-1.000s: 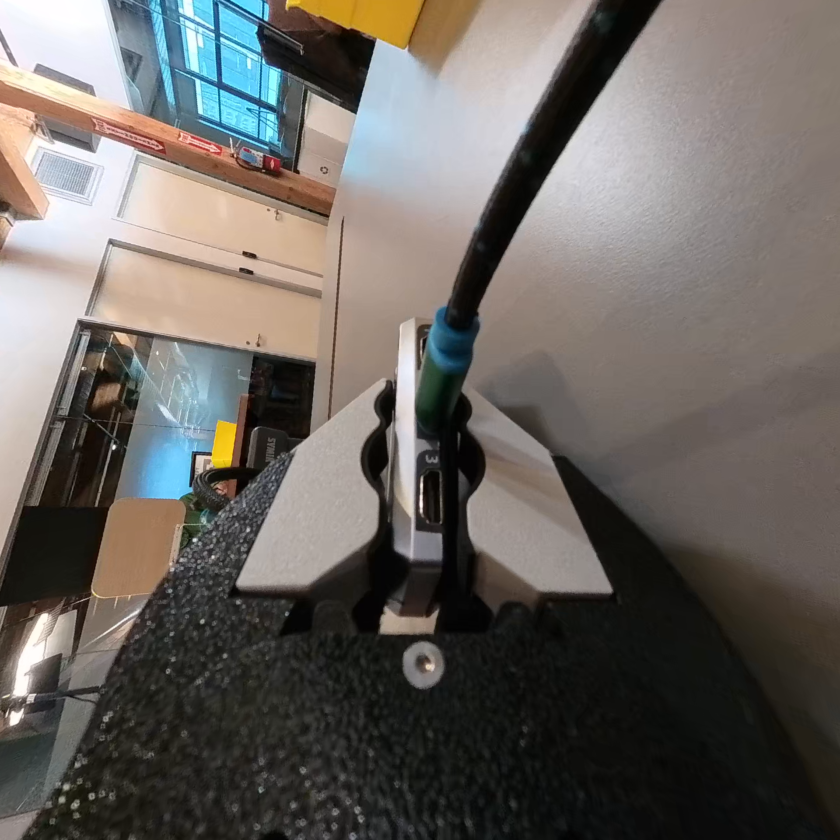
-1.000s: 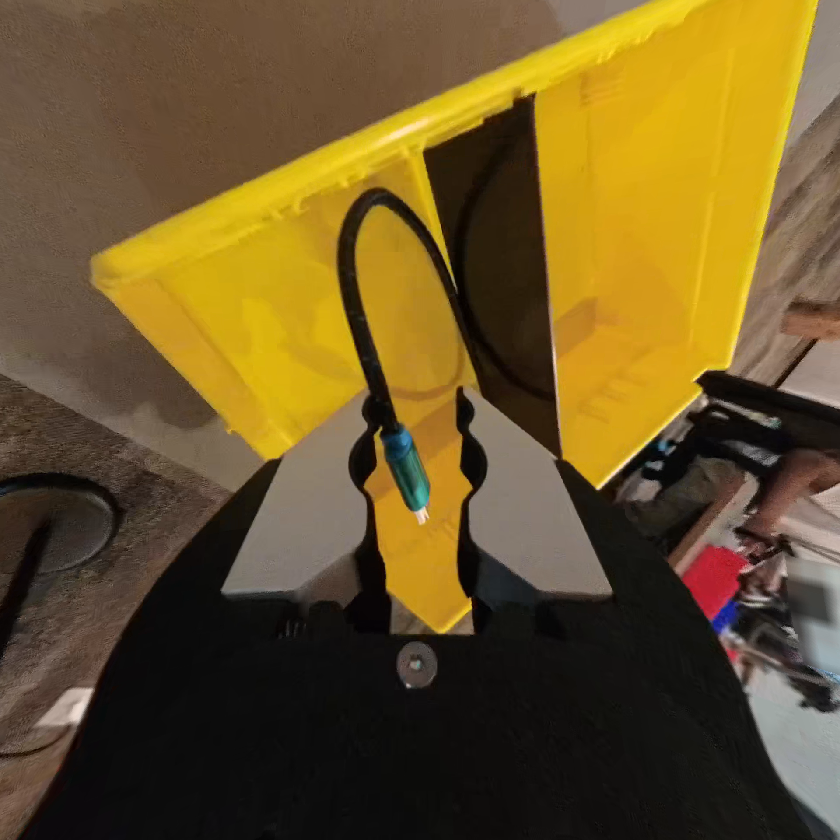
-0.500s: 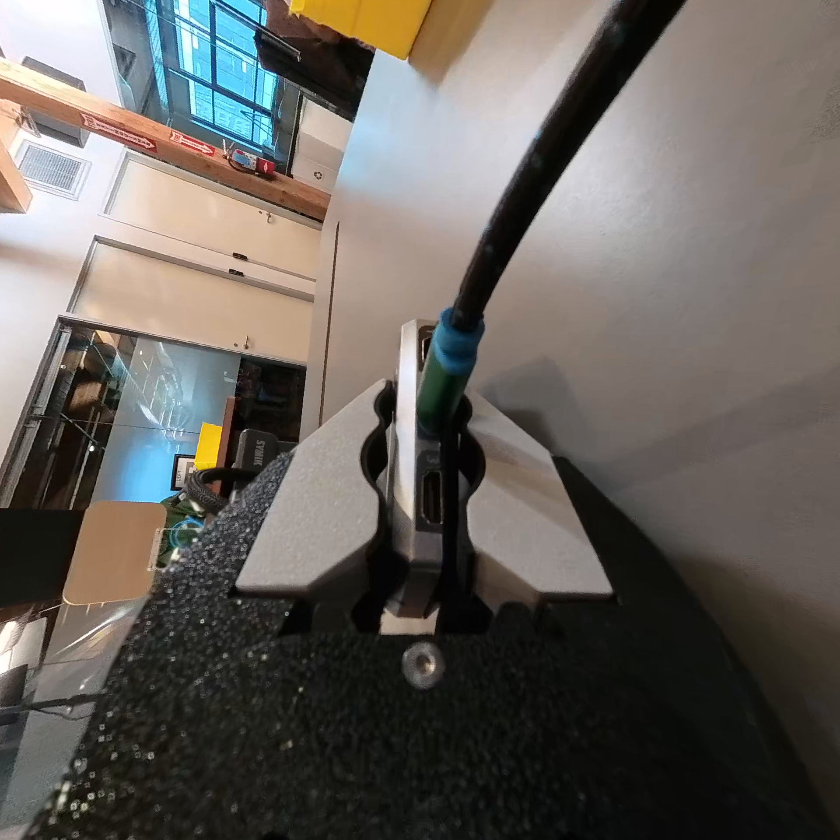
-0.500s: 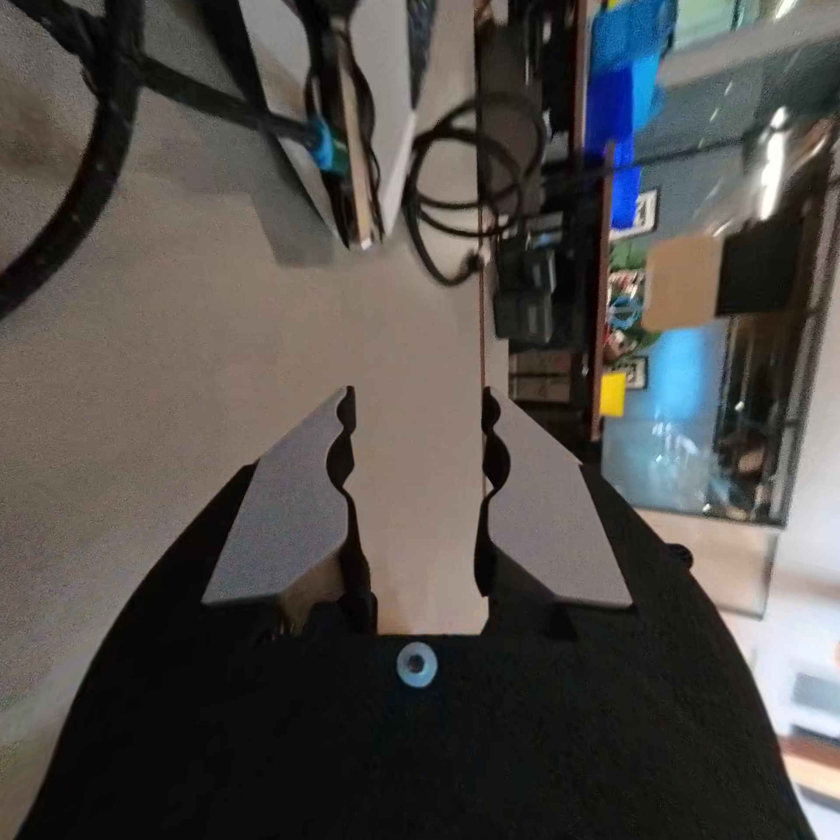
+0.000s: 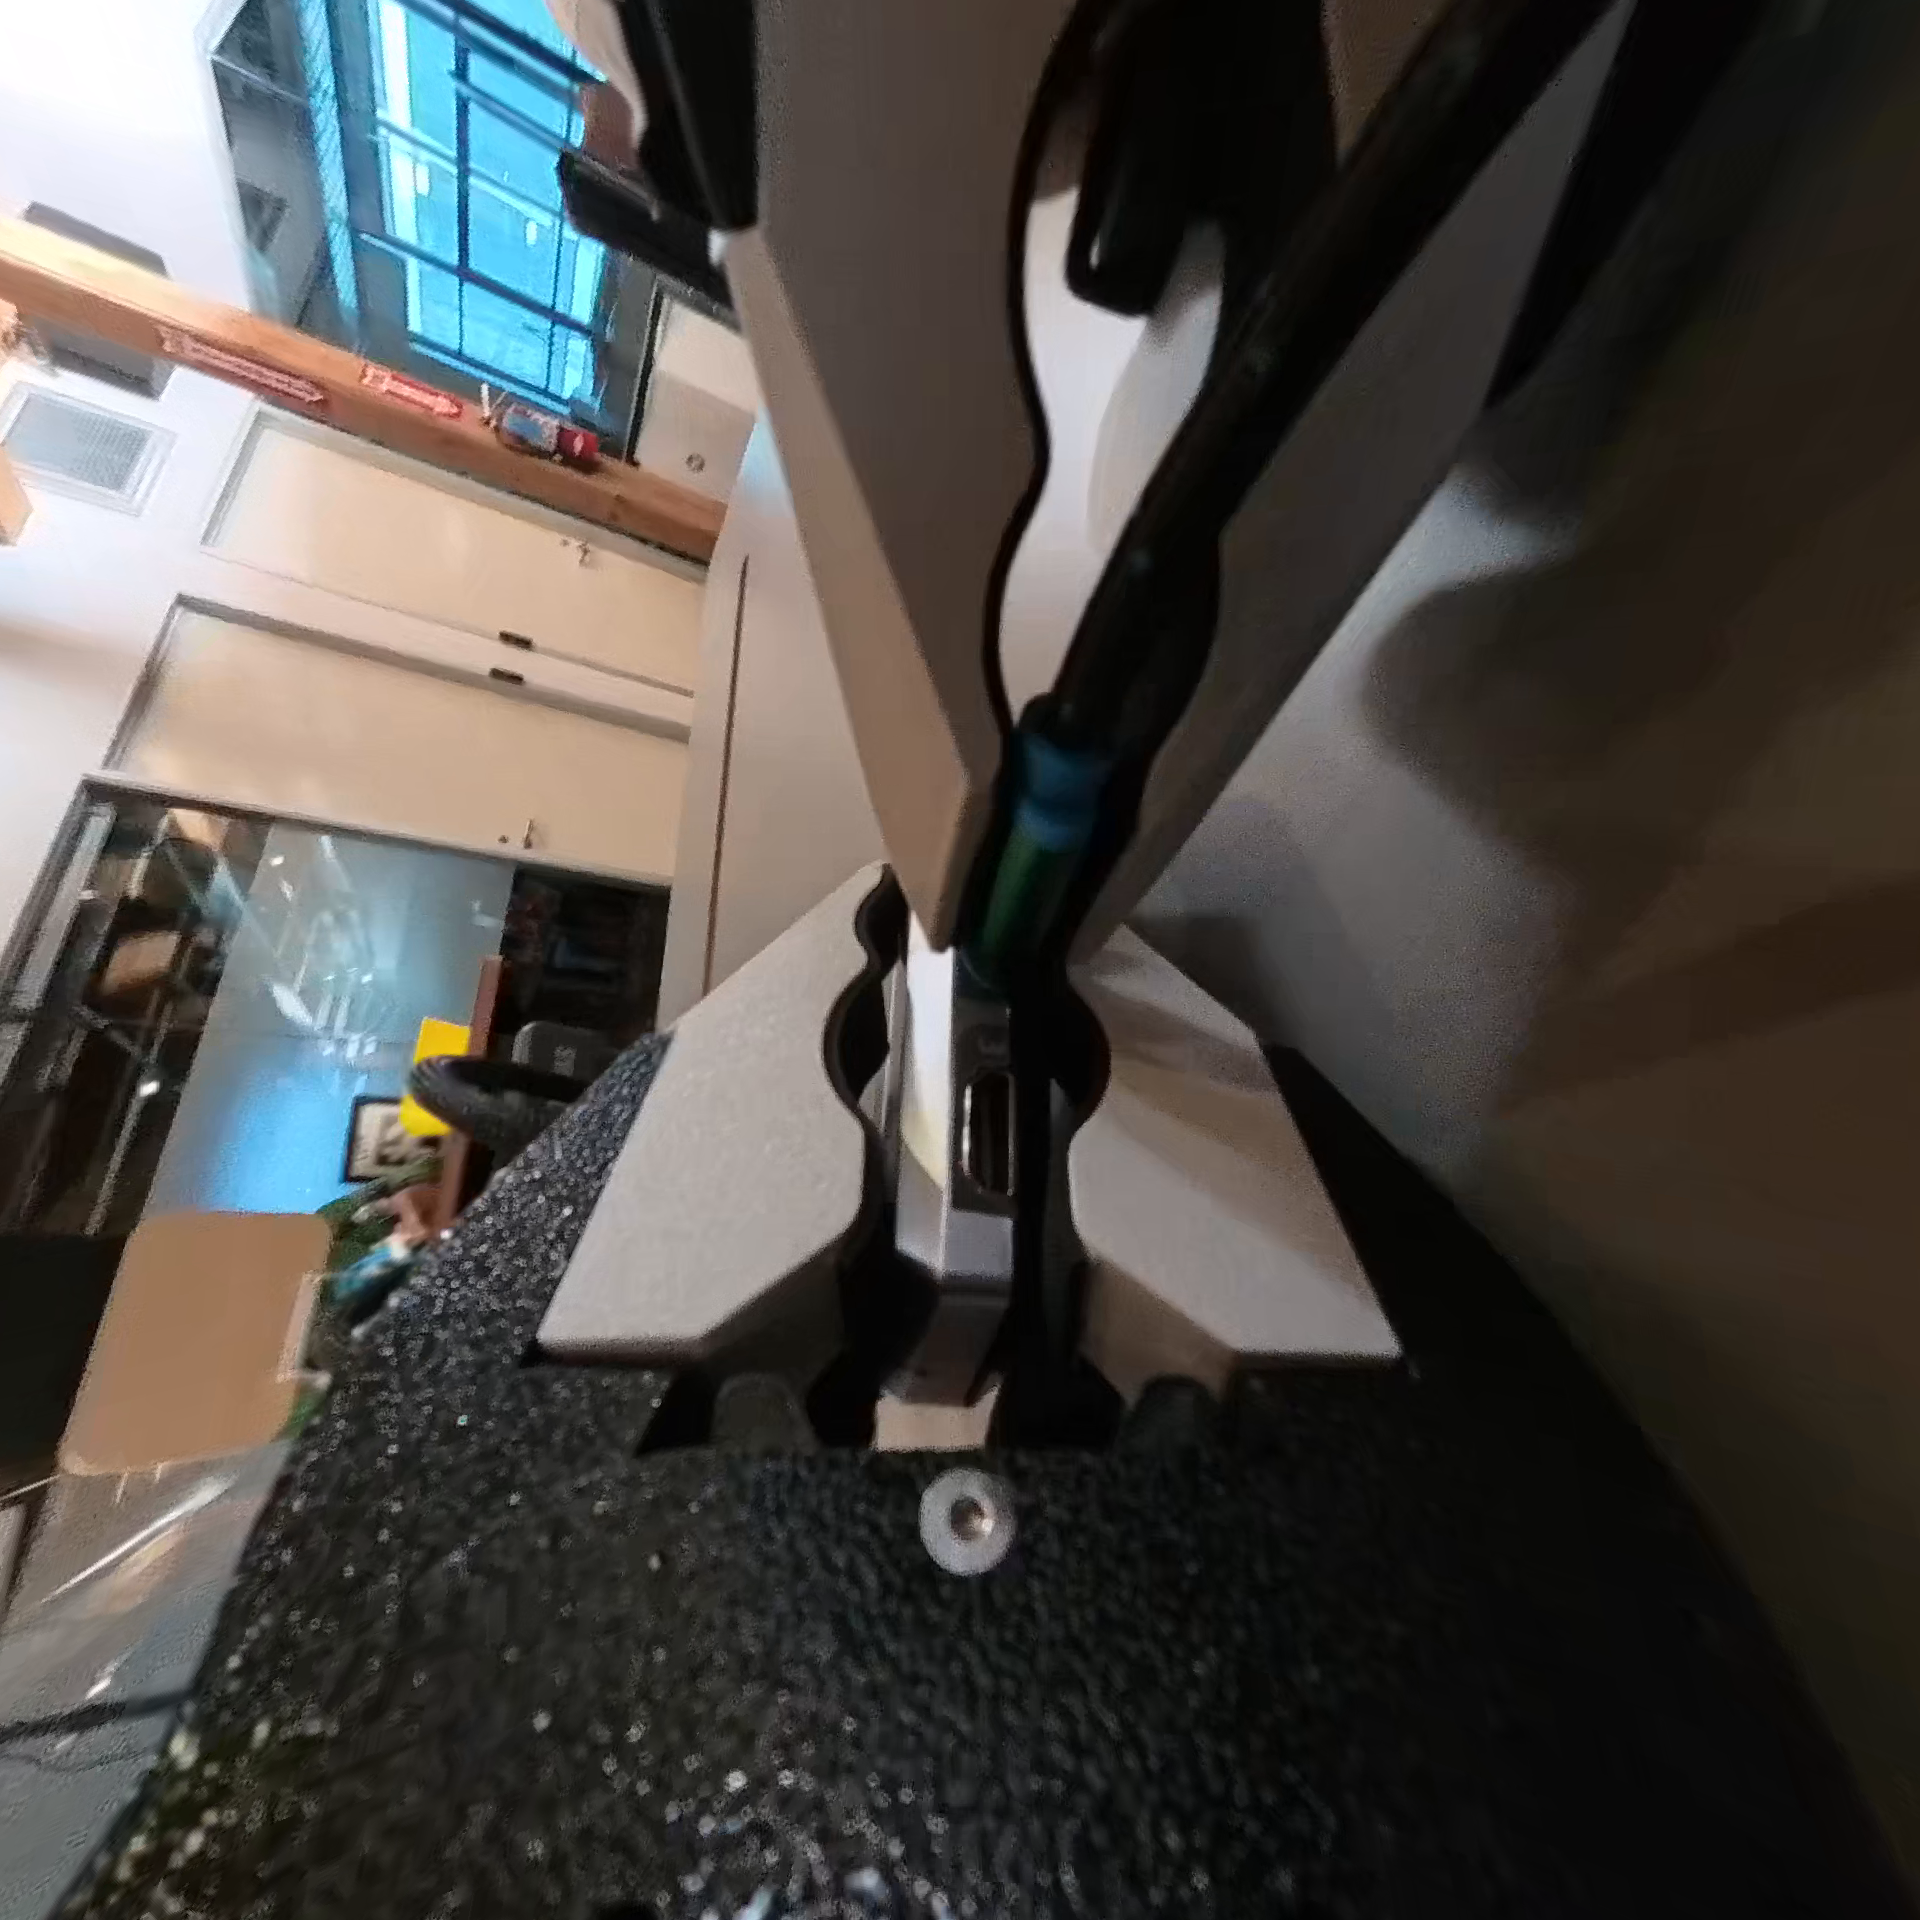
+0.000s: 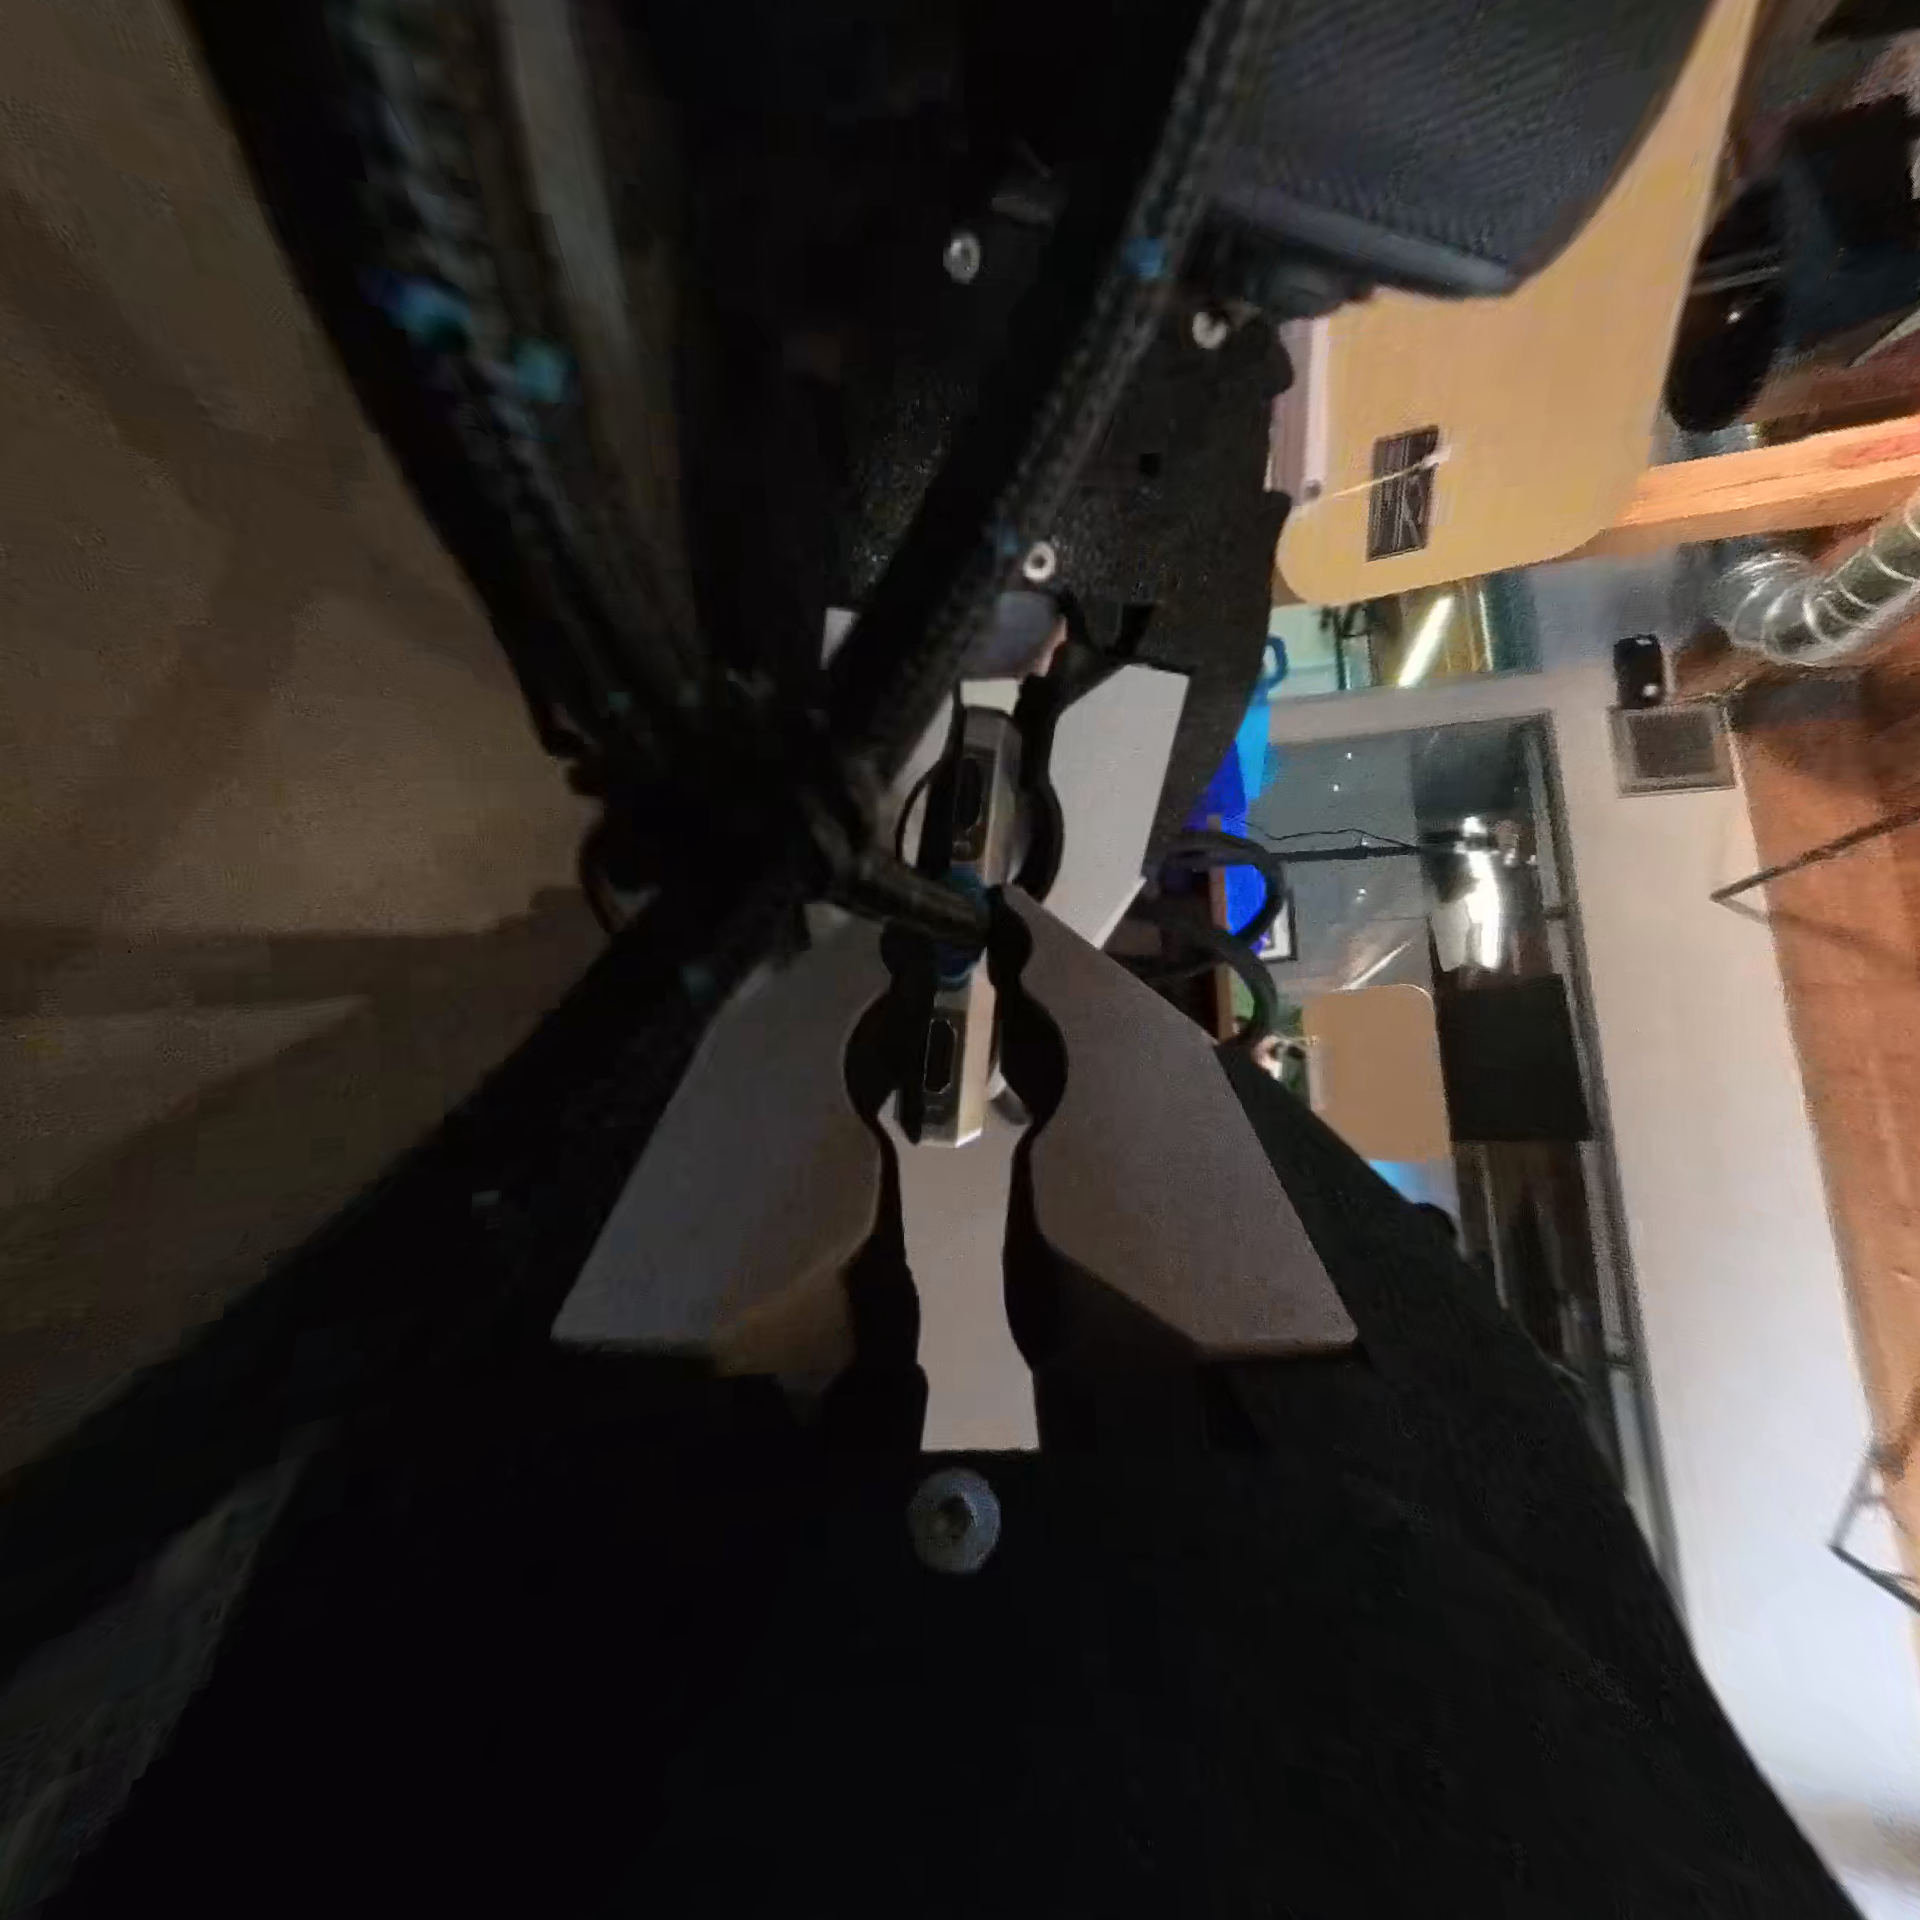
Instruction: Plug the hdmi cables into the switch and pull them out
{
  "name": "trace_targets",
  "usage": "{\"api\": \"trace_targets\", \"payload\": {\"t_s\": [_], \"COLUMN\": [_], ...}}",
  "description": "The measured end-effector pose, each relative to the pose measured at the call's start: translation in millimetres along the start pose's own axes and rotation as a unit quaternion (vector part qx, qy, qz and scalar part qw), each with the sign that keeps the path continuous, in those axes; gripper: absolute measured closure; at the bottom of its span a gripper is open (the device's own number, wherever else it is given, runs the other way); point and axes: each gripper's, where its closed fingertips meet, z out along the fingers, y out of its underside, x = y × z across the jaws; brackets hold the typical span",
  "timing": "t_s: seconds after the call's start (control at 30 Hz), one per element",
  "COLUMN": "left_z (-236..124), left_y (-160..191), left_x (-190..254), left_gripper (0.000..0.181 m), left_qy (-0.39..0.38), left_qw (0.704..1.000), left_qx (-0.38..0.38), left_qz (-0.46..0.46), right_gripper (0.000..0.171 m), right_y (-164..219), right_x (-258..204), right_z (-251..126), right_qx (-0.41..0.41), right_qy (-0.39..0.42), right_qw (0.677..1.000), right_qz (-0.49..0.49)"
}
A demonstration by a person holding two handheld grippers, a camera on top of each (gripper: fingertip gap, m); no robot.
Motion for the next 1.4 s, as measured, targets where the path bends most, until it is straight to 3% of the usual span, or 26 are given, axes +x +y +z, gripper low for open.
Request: {"api": "trace_targets", "payload": {"t_s": [0.13, 0.3, 0.43, 0.5, 0.57, 0.73, 0.9, 1.03, 1.13, 1.17, 1.3, 1.4], "left_z": [-1, 2, 4, 3, 3, 3, 3, 3, 3, 3, 3, 3], "left_y": [-8, 25, 23, 23, 22, 22, 22, 23, 23, 23, 23, 23], "left_x": [3, -14, -12, -14, -15, -15, -15, -15, -14, -14, -14, -15], "left_gripper": [0.157, 0.158, 0.158, 0.158, 0.158, 0.158, 0.157, 0.157, 0.157, 0.157, 0.157, 0.157], "left_qy": [0.009, -0.019, -0.027, -0.030, -0.030, -0.031, -0.031, -0.031, -0.032, -0.032, -0.033, -0.033], "left_qw": [1.000, 0.998, 0.998, 0.998, 0.998, 0.998, 0.998, 0.998, 0.998, 0.998, 0.998, 0.998], "left_qx": [0.024, -0.036, -0.051, -0.042, -0.039, -0.037, -0.040, -0.043, -0.045, -0.046, -0.046, -0.045], "left_qz": [-0.009, -0.057, -0.020, -0.032, -0.037, -0.036, -0.033, -0.029, -0.023, -0.022, -0.020, -0.020], "right_gripper": [0.162, 0.162, 0.162, 0.162, 0.161, 0.160, 0.158, 0.158, 0.158, 0.159, 0.159, 0.159], "right_y": [-5, -44, -8, 9, 35, 114, 180, 215, 228, 234, 265, 270], "right_x": [1, 18, 16, 37, 70, 165, 233, 274, 310, 312, 260, 203], "right_z": [-5, -39, -55, -67, -87, -182, -302, -388, -438, -444, -426, -401], "right_qx": [0.023, 0.070, -0.008, -0.047, -0.123, -0.348, -0.527, -0.630, -0.690, -0.693, -0.643, -0.592], "right_qy": [-0.011, 0.053, 0.061, 0.075, 0.109, 0.146, 0.132, 0.116, 0.147, 0.136, 0.021, -0.030], "right_qw": [0.998, 0.996, 0.998, 0.996, 0.986, 0.924, 0.829, 0.739, 0.633, 0.611, 0.604, 0.640], "right_qz": [0.060, -0.008, 0.007, 0.032, -0.003, -0.070, -0.131, -0.208, -0.319, -0.359, -0.470, -0.490]}}
